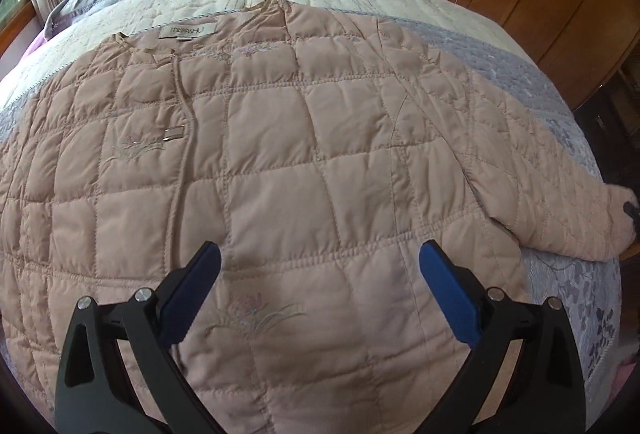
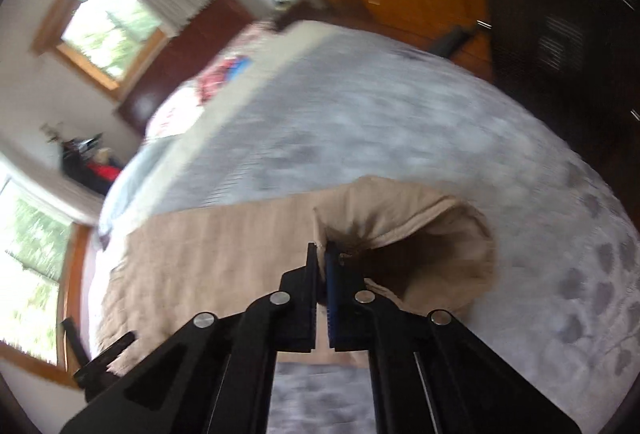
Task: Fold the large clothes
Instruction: 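Grasp the sleeve cuff with the right tool and fold it across the jacket body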
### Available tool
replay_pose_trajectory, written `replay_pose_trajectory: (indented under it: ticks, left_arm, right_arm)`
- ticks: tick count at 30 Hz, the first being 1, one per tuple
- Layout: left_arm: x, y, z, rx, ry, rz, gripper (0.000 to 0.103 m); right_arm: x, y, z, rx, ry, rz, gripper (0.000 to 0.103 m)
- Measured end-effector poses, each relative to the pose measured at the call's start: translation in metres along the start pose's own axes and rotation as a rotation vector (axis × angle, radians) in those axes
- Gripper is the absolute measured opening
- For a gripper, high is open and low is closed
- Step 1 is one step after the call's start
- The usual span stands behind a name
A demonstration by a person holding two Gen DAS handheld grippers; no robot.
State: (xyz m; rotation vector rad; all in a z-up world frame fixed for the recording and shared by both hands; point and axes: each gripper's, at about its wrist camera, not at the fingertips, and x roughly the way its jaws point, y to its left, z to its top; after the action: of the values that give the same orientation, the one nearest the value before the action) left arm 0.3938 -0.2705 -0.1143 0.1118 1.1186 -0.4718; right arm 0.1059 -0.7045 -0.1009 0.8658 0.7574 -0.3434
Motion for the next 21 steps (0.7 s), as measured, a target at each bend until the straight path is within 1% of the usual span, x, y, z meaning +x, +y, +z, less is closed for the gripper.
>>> replay_pose_trajectory:
  ticks: [3, 6, 7, 9, 10, 12, 14, 16, 17, 18, 19, 21]
  left_arm:
    - [-0.01, 0.004, -0.002, -0.007, -0.02, -0.001, 0.098]
    - [-0.02, 0.007, -0.004, -0.007, -0.041, -0.003, 0.098]
    - [-0.025, 0.007, -0.005, 0.002, -0.05, 0.004, 0.098]
    - [-0.027, 0.007, -0.006, 0.021, -0.062, 0.016, 0.098]
    - [-0.028, 0.008, -0.006, 0.029, -0.062, 0.016, 0.098]
    - [-0.027, 0.01, -0.004, 0.032, -0.059, 0.016, 0.098]
    - [-0.026, 0.014, -0.004, 0.031, -0.059, 0.02, 0.098]
    - [-0.026, 0.018, -0.005, 0.021, -0.055, 0.017, 0.098]
    - [-0.025, 0.02, -0.004, 0.013, -0.051, 0.014, 0.098]
    - [-0.024, 0.022, -0.005, 0.006, -0.048, 0.011, 0.098]
    - [-0.024, 0.024, -0.005, 0.002, -0.047, 0.008, 0.098]
    - [-0.024, 0.025, -0.006, -0.005, -0.046, 0.008, 0.098]
  right_arm:
    - [0.008, 0.054, -0.008, -0.104, 0.014, 0.081, 0.003]
    - [0.026, 0.103, -0.019, -0.198, 0.045, 0.106, 0.003]
    - [0.036, 0.125, -0.025, -0.234, 0.063, 0.129, 0.003]
    - [0.049, 0.147, -0.032, -0.277, 0.091, 0.151, 0.003]
    - [0.06, 0.164, -0.038, -0.31, 0.106, 0.14, 0.003]
    - [0.075, 0.181, -0.046, -0.336, 0.13, 0.134, 0.003]
    - [0.097, 0.192, -0.052, -0.349, 0.181, 0.147, 0.003]
    - [0.109, 0.204, -0.064, -0.375, 0.229, 0.147, 0.011]
    - [0.113, 0.21, -0.07, -0.383, 0.25, 0.151, 0.013]
    - [0.115, 0.215, -0.077, -0.397, 0.272, 0.165, 0.019]
    - [0.113, 0.221, -0.083, -0.421, 0.283, 0.181, 0.028]
    - [0.105, 0.222, -0.089, -0.447, 0.276, 0.209, 0.033]
